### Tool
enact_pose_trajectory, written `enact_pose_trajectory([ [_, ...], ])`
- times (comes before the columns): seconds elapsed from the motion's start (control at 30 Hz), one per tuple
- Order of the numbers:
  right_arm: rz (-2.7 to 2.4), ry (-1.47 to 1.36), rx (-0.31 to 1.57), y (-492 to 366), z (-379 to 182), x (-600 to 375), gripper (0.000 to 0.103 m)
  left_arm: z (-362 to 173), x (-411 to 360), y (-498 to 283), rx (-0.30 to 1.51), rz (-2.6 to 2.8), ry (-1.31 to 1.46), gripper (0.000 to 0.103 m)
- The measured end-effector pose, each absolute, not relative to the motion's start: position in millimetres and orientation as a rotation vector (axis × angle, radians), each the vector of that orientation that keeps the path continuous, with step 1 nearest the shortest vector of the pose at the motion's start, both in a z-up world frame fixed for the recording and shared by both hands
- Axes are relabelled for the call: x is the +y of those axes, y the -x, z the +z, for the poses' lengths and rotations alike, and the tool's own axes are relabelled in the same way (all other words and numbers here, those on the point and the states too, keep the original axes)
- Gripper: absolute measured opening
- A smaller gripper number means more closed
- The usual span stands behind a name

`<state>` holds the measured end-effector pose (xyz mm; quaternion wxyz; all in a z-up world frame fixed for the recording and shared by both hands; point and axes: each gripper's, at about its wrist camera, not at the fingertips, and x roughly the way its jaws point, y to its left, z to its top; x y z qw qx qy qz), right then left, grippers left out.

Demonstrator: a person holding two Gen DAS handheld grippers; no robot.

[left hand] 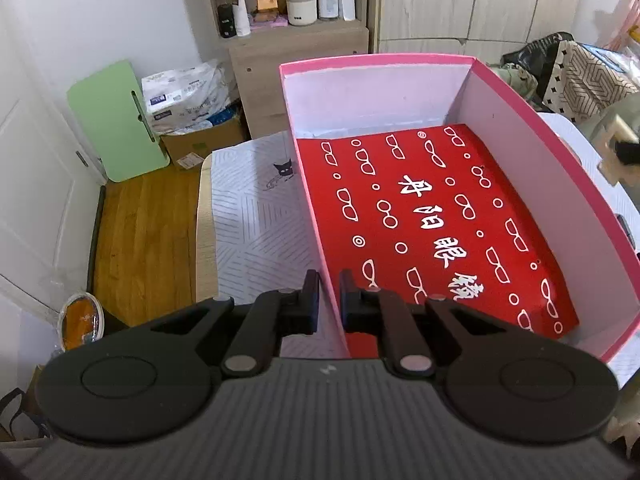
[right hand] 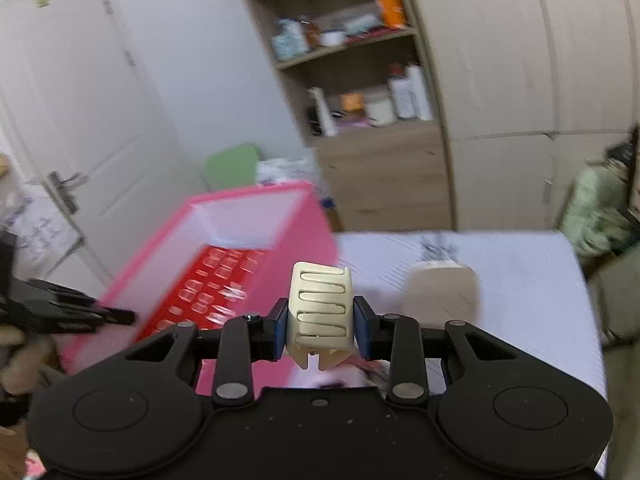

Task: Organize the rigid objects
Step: 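Carry the cream stand into the pink box and open the right gripper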

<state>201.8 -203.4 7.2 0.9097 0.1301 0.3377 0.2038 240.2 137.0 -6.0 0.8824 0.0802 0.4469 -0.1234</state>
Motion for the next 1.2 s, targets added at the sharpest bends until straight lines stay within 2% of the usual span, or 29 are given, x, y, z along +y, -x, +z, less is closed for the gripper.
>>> enact_pose_trajectory([
  [0.13,0.546,-0.289,0.724,-217.2,25.7,-174.3,0.038,-5.2,139.3,-232.4,0.937,-0.259,-0.135,0.011],
  [0.27,0.678,-0.286,0.833,-238.1,28.6,-130.0,0.038,-4.0,134.4,-214.5,0.926,-0.285,-0.136,0.013],
  [0.57,0.702,-0.381,1.116,-313.1,-22.6,-49.4,0.038,-9.7,143.5,-196.8,0.884,-0.315,-0.050,0.016],
  [0.97,0.556,-0.370,1.227,-346.0,-75.1,-31.0,0.037,-15.3,150.9,-198.8,0.871,-0.325,0.017,0.018],
  [1.07,0.580,-0.339,1.215,-344.0,-71.9,-29.7,0.037,-16.3,151.4,-198.1,0.867,-0.316,0.031,0.018],
  [1.1,0.585,-0.318,1.200,-341.4,-66.1,-29.0,0.040,-16.4,151.6,-198.5,0.867,-0.314,0.038,0.018],
  [1.13,0.579,-0.291,1.191,-342.4,-61.8,-26.3,0.055,-16.5,151.8,-198.6,0.868,-0.310,0.045,0.018],
  [1.2,0.567,-0.204,1.140,-334.1,-45.9,-25.9,0.076,-16.6,151.1,-197.8,0.865,-0.302,0.049,0.018],
])
